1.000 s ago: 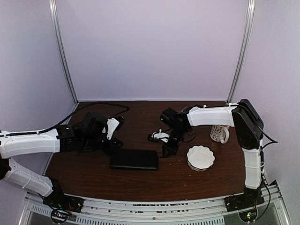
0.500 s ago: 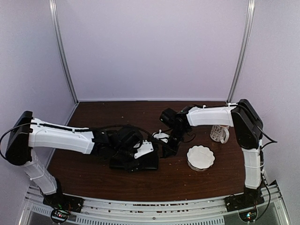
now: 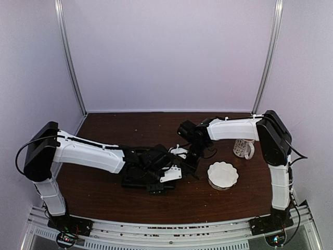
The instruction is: Sort the hair-cutting tools
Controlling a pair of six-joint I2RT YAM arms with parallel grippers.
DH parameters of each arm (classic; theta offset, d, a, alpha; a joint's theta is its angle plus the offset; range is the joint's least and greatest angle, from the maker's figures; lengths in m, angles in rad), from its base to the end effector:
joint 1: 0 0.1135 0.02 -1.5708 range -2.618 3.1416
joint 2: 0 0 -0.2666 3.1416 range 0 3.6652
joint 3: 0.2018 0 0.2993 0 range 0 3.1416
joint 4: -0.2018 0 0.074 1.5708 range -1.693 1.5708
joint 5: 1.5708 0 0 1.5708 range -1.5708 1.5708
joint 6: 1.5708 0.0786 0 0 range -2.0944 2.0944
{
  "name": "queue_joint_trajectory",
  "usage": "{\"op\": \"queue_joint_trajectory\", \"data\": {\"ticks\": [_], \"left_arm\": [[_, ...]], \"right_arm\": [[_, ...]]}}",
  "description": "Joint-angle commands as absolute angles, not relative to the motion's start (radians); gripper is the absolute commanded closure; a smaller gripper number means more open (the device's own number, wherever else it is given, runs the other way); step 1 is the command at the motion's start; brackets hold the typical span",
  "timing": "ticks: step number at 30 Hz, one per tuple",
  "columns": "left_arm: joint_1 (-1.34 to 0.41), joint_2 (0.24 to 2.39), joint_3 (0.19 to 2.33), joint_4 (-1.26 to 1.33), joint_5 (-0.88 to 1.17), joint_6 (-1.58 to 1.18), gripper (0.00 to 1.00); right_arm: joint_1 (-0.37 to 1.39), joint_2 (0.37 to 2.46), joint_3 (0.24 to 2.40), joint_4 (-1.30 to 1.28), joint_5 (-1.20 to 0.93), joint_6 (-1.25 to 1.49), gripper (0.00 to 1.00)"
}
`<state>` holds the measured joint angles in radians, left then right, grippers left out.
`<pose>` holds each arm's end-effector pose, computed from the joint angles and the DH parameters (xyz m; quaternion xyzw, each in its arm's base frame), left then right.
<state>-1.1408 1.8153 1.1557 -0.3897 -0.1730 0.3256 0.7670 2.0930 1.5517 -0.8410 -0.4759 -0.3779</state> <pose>0.1909 -0.3838 0.1086 0.6277 0.7301 -0.0252 0.2689 0.3078 0.3466 0.1036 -0.5427 0.8013 0.2479 0.0444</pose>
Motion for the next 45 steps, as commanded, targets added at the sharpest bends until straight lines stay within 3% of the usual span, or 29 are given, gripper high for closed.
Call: {"op": "queue_joint_trajectory", "data": {"ticks": [1,7,18,25,33,38,40,42,43,44,45], "left_arm": [[-1.141,1.843,1.172,-0.344,-0.194,0.371,0.22],[-1.141,1.879,1.163,-0.301,-0.284,0.366,0.23],[-1.128,1.882,1.120,-0.186,-0.423,0.273,0.34],[-1.129,1.888,1.089,-0.133,-0.467,0.238,0.35],[-1.131,1.812,1.037,-0.140,-0.455,0.191,0.31],[-1.130,1.671,1.013,-0.210,-0.522,0.153,0.16],[-1.131,1.607,1.017,-0.243,-0.570,0.147,0.06],[-1.122,1.547,1.032,-0.277,-0.612,0.145,0.02],[-1.112,1.525,1.045,-0.299,-0.628,0.145,0.02],[-1.099,1.507,1.070,-0.322,-0.649,0.144,0.02],[-1.087,1.490,1.089,-0.344,-0.677,0.144,0.02]], "right_arm": [[0.759,2.106,1.563,-0.873,-0.473,-0.379,1.00],[0.760,2.100,1.551,-0.882,-0.489,-0.388,1.00],[0.807,2.081,1.502,-0.982,-0.625,-0.472,1.00],[0.838,2.129,1.534,-1.086,-0.805,-0.513,1.00],[0.783,2.106,1.575,-1.095,-0.784,-0.492,0.96],[0.710,1.996,1.581,-1.132,-0.777,-0.504,0.73],[0.688,1.935,1.562,-1.132,-0.753,-0.510,0.56],[0.669,1.865,1.532,-1.115,-0.708,-0.511,0.44],[0.659,1.832,1.520,-1.107,-0.678,-0.512,0.29],[0.649,1.795,1.512,-1.102,-0.650,-0.515,0.04],[0.635,1.760,1.509,-1.100,-0.621,-0.519,0.00]]}}
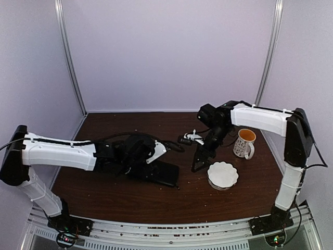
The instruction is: Sort the hair-cutting tools
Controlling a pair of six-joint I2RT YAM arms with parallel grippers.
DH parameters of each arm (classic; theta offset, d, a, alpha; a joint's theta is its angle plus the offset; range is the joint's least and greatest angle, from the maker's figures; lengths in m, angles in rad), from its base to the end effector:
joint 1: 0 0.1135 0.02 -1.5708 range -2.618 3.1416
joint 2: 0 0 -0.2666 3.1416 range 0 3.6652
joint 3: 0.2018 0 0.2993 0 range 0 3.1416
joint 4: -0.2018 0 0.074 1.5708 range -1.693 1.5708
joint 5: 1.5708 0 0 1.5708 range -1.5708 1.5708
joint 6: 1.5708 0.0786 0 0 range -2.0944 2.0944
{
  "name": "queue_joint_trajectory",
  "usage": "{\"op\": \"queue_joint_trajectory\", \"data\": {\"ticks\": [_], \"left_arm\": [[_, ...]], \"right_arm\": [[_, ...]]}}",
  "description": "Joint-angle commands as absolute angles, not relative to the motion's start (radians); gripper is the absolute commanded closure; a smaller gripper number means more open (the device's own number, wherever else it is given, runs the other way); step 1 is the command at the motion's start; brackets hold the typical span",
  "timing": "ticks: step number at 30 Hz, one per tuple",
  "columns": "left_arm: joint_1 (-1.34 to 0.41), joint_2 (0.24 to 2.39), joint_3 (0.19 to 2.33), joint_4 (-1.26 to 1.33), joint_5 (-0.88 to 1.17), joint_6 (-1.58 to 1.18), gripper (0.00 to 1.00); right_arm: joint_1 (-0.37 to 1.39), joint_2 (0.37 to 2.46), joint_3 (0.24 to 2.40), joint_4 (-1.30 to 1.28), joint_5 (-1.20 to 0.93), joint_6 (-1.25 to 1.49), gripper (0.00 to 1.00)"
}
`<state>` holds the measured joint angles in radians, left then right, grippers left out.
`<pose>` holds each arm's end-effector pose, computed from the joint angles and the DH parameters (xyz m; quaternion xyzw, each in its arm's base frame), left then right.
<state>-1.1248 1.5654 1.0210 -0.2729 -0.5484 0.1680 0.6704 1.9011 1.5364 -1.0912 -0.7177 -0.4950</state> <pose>0.2082 -0.3405 0.1767 0.4596 0.7745 0.0605 0.4303 0.2947 0.2996 0.1848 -0.5312 0.7694 0.3540 0.0228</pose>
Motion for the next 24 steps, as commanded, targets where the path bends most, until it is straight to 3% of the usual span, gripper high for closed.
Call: {"op": "queue_joint_trajectory", "data": {"ticks": [1,7,16,21,24], "left_arm": [[-1.071,1.472,1.107,-0.359,-0.701,0.144,0.02],[-0.894,1.323,1.165,-0.334,-0.785,0.081,0.02],[-0.606,1.197,1.243,-0.342,-0.828,-0.085,0.02],[-0.593,1.155,1.103,-0.178,-0.870,0.006,0.02],[-0.581,1.143,1.040,-0.153,-0.872,-0.004,0.02]], "right_arm": [[0.621,1.727,1.508,-1.103,-0.596,-0.521,0.00],[0.473,1.495,1.506,-1.009,-0.509,-0.471,0.00],[0.053,1.197,1.249,-0.475,-0.410,-0.037,0.00],[0.038,1.114,1.148,-0.358,-0.139,0.105,0.00],[0.038,1.063,1.036,-0.262,-0.172,0.087,0.00]]}}
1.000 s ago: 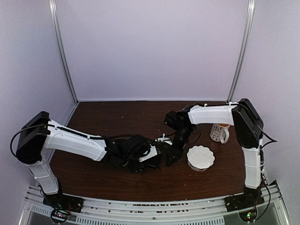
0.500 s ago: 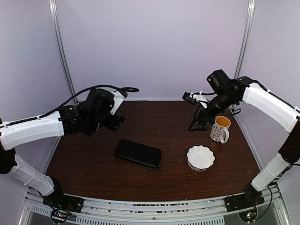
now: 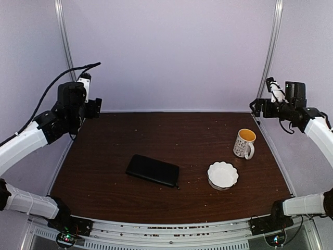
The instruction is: Sort the hair-cutting tools
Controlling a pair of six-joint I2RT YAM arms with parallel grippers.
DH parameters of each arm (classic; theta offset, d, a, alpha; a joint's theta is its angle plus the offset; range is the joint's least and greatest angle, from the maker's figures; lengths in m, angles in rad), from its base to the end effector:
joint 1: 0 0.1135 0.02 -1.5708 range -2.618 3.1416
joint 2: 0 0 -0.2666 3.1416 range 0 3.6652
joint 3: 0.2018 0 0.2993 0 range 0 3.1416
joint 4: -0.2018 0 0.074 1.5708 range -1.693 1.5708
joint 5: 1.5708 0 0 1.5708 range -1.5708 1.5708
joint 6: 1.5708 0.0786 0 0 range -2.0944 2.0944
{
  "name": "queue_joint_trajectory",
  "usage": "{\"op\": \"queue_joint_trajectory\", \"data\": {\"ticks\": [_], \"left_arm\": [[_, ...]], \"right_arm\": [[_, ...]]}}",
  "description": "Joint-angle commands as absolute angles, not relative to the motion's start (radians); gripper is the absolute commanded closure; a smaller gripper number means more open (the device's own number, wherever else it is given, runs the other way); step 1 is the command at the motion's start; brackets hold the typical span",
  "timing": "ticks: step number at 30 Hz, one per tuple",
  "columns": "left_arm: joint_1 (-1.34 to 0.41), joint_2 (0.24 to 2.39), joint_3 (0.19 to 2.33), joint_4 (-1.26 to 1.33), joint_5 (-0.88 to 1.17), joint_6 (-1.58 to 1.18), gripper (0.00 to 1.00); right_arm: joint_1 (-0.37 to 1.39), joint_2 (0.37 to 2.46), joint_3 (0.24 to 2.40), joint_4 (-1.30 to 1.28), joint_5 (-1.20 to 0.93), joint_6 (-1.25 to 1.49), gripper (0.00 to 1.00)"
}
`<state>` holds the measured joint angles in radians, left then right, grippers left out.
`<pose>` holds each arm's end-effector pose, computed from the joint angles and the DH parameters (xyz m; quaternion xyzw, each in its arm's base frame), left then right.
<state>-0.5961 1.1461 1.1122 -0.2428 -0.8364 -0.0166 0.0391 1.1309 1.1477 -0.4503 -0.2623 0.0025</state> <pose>0.3034 -0.1354 0.3718 -0.0263 0.7687 0.1428 0.6230 0.3336 0.0334 0.3567 -0.0857 0.8340 0.1213 0.5315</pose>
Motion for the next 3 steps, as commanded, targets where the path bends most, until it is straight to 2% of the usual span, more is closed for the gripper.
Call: {"op": "queue_joint_trajectory", "data": {"ticks": [1,3], "left_arm": [[-0.578,1.141,1.029,-0.151,-0.862,-0.013,0.02],[-0.577,1.136,1.026,-0.155,-0.834,-0.019,0.02]], "right_arm": [[0.038,1.045,0.993,-0.226,-0.186,0.055,0.00],[0.038,1.031,0.942,-0.195,-0.176,0.003,0.00]]}}
